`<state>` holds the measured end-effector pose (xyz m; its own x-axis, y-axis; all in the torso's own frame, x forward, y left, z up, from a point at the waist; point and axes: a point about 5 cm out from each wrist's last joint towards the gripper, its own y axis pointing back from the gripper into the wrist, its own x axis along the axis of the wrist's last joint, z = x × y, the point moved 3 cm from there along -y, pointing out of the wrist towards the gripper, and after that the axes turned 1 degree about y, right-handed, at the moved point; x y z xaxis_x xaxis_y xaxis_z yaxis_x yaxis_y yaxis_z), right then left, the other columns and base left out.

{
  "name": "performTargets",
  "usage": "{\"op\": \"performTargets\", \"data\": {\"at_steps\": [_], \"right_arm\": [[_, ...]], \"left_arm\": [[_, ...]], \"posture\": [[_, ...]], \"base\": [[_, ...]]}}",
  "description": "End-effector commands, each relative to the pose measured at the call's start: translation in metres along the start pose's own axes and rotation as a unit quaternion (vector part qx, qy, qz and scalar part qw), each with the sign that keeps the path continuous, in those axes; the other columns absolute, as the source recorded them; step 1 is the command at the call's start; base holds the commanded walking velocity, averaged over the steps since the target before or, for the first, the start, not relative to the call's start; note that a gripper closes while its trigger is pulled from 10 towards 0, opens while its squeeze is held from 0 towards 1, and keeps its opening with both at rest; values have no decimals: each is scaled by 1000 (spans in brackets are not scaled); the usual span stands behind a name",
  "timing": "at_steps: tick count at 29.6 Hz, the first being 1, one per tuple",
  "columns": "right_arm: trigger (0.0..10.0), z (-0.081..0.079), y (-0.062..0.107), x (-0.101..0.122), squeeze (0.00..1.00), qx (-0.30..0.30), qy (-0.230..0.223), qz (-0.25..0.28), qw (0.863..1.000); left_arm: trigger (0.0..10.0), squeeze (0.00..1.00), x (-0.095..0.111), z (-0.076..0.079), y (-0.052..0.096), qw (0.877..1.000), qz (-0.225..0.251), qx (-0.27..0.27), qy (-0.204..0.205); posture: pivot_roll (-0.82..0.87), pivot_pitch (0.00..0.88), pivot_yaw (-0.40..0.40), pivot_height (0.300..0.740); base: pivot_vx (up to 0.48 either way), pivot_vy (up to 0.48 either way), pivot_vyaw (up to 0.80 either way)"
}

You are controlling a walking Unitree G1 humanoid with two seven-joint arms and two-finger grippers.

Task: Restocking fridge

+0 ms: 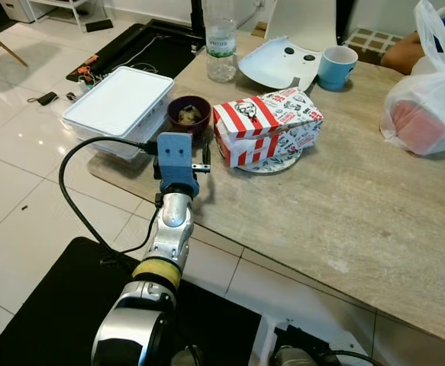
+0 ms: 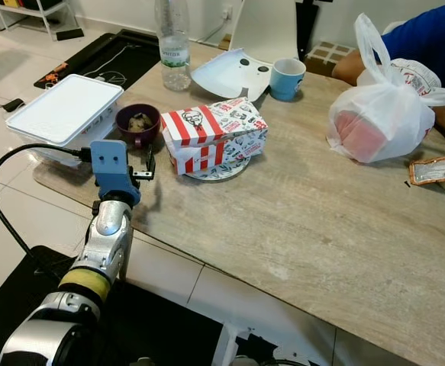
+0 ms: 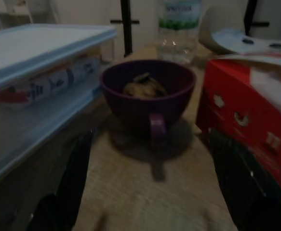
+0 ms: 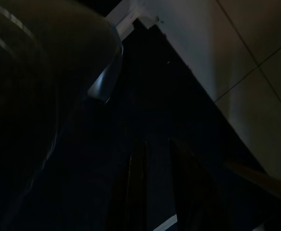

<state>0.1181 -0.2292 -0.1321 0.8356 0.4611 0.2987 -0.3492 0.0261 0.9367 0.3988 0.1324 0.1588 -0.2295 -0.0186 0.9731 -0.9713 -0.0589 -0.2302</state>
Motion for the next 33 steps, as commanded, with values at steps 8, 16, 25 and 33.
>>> {"op": "performTargets", "data": {"at_steps": [8, 16, 25, 33], "right_arm": [[10000, -9, 2, -14, 0, 12, 8, -4, 1000], [10000, -8, 4, -18, 0, 12, 13, -2, 1000], [10000, -12, 5, -21, 0, 15, 15, 3, 1000], [10000, -15, 5, -25, 0, 18, 15, 2, 1000]], "left_arm": [[10000, 0, 2, -11, -13, 1000, -16, 10, -15], [10000, 0, 7, -1, -18, 1000, -12, -7, -11], [10000, 0, 8, 9, -19, 1000, -9, -20, -7], [10000, 0, 13, 10, -22, 1000, -2, -24, -9]], "posture": [[-174, 232, 11, 740], [-196, 254, 13, 740], [-208, 262, 16, 740], [-212, 271, 17, 740]], "base": [[0, 0, 0], [0, 0, 0], [0, 0, 0], [0, 0, 0]]}}
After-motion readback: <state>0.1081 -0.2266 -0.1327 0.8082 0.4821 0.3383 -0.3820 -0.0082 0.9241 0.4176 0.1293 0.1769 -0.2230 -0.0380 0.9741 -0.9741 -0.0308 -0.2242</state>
